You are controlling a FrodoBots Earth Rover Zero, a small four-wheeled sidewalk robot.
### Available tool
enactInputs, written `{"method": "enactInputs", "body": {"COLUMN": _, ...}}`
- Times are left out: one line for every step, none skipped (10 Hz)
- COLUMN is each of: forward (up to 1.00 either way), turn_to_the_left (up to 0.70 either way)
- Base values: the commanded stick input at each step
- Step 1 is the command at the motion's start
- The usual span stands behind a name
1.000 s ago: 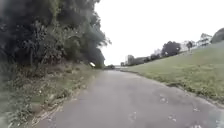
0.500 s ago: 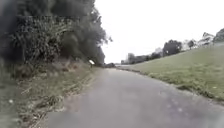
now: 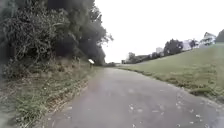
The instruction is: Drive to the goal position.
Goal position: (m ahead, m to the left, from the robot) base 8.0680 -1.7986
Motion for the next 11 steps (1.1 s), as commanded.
{"method": "enactInputs", "body": {"forward": 1.00, "turn_to_the_left": 0.00}}
{"method": "enactInputs", "body": {"forward": 1.00, "turn_to_the_left": 0.37}}
{"method": "enactInputs", "body": {"forward": 1.00, "turn_to_the_left": 0.30}}
{"method": "enactInputs", "body": {"forward": 1.00, "turn_to_the_left": 0.15}}
{"method": "enactInputs", "body": {"forward": 1.00, "turn_to_the_left": 0.00}}
{"method": "enactInputs", "body": {"forward": 1.00, "turn_to_the_left": 0.00}}
{"method": "enactInputs", "body": {"forward": 1.00, "turn_to_the_left": 0.35}}
{"method": "enactInputs", "body": {"forward": 1.00, "turn_to_the_left": 0.30}}
{"method": "enactInputs", "body": {"forward": 1.00, "turn_to_the_left": 0.15}}
{"method": "enactInputs", "body": {"forward": 1.00, "turn_to_the_left": 0.00}}
{"method": "enactInputs", "body": {"forward": 1.00, "turn_to_the_left": 0.00}}
